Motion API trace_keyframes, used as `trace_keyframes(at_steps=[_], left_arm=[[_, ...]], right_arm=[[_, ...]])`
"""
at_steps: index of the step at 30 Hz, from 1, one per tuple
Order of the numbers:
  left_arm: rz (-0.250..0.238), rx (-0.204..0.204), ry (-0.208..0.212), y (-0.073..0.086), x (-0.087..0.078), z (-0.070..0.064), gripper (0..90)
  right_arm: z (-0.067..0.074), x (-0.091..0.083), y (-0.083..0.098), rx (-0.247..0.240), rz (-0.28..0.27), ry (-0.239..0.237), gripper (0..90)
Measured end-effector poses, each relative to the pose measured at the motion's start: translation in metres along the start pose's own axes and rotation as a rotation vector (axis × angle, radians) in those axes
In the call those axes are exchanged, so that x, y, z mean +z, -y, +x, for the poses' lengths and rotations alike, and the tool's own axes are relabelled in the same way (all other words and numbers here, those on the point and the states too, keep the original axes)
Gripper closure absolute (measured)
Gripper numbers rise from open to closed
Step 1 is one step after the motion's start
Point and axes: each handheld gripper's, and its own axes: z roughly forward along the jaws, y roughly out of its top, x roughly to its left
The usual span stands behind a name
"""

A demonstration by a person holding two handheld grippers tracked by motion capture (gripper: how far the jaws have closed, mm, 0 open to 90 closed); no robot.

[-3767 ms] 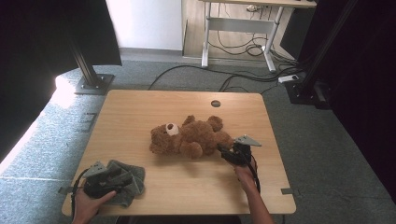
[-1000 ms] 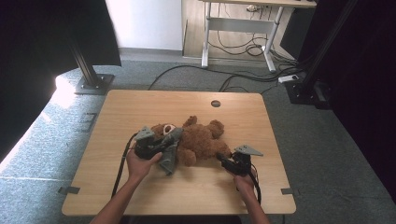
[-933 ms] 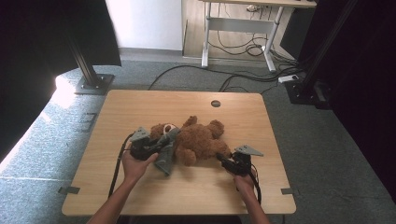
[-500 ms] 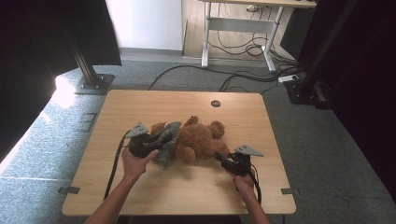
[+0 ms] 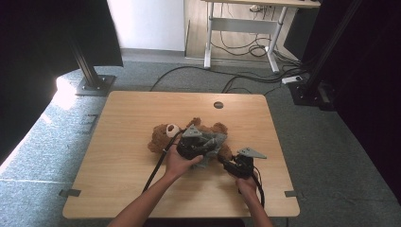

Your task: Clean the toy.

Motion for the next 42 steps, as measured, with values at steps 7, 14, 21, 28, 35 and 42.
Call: trace_keyframes(at_steps=[7, 14, 21, 28, 35, 42], left_arm=[[-0.027, -0.049, -0.021, 0.017, -0.007, 0.013, 75.6], [-0.027, -0.052, -0.060, 0.031, -0.029, 0.026, 75.7], [-0.025, -0.054, -0.169, 0.051, -0.067, 0.050, 75.8], [-0.061, -0.114, -0.190, 0.056, -0.092, 0.065, 75.8], [-0.099, -0.027, -0.061, 0.023, -0.066, 0.022, 75.8], [-0.006, 0.021, -0.014, 0.011, -0.005, -0.010, 75.7]], right_arm=[[-0.002, -0.001, 0.000, 0.002, 0.007, 0.001, 61.3], [-0.004, -0.002, 0.000, 0.004, 0.008, 0.005, 61.2], [-0.004, -0.003, 0.000, 0.006, 0.009, 0.004, 61.3], [-0.001, 0.000, 0.000, 0.002, 0.011, -0.001, 61.3], [-0.002, 0.000, 0.000, 0.006, 0.008, -0.003, 61.4], [-0.003, -0.001, 0.000, 0.009, -0.001, -0.004, 61.5]])
